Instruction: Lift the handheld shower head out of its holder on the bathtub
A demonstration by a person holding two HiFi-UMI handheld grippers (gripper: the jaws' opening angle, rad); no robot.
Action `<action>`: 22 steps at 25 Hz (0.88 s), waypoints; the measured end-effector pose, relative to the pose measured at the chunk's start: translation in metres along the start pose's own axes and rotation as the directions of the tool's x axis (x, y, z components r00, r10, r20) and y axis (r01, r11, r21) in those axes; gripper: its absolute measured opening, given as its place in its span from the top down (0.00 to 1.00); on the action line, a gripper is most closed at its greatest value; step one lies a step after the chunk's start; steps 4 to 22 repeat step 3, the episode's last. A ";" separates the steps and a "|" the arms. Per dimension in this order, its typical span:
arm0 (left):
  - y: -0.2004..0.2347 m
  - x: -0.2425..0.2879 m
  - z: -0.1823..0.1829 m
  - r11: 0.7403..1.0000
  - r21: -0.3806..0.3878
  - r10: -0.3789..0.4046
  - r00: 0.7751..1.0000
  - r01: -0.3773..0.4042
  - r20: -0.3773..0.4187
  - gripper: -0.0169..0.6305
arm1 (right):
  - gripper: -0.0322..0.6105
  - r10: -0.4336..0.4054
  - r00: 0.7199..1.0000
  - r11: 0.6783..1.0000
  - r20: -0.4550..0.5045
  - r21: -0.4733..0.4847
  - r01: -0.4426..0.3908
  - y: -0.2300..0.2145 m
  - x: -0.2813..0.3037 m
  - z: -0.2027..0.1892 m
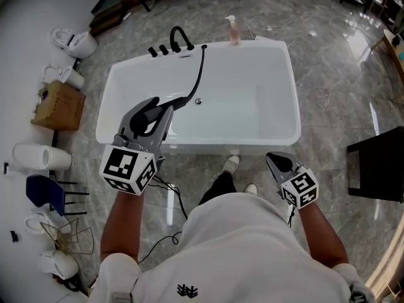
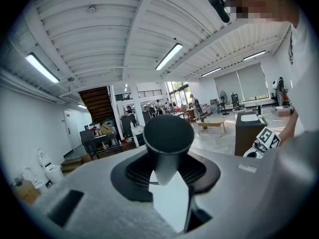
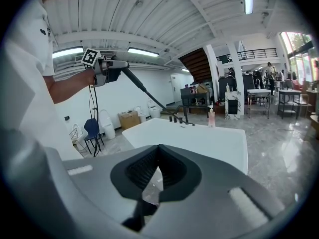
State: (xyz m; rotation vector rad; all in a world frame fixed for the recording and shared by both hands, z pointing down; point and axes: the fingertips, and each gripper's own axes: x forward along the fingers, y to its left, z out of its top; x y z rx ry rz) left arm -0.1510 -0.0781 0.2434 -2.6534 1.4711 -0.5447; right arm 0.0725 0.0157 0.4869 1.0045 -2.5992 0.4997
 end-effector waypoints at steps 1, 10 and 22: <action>0.000 0.001 0.001 1.000 0.001 0.000 1.000 0.000 0.002 0.76 | 0.93 -0.001 1.000 1.000 0.001 0.000 0.001 -0.001 0.000 0.000; -0.001 0.002 0.004 1.000 0.003 -0.001 1.000 0.001 0.005 0.76 | 0.93 -0.004 1.000 1.000 0.002 0.000 0.004 -0.004 -0.001 0.000; -0.001 0.002 0.004 1.000 0.003 -0.001 1.000 0.001 0.005 0.76 | 0.93 -0.004 1.000 1.000 0.002 0.000 0.004 -0.004 -0.001 0.000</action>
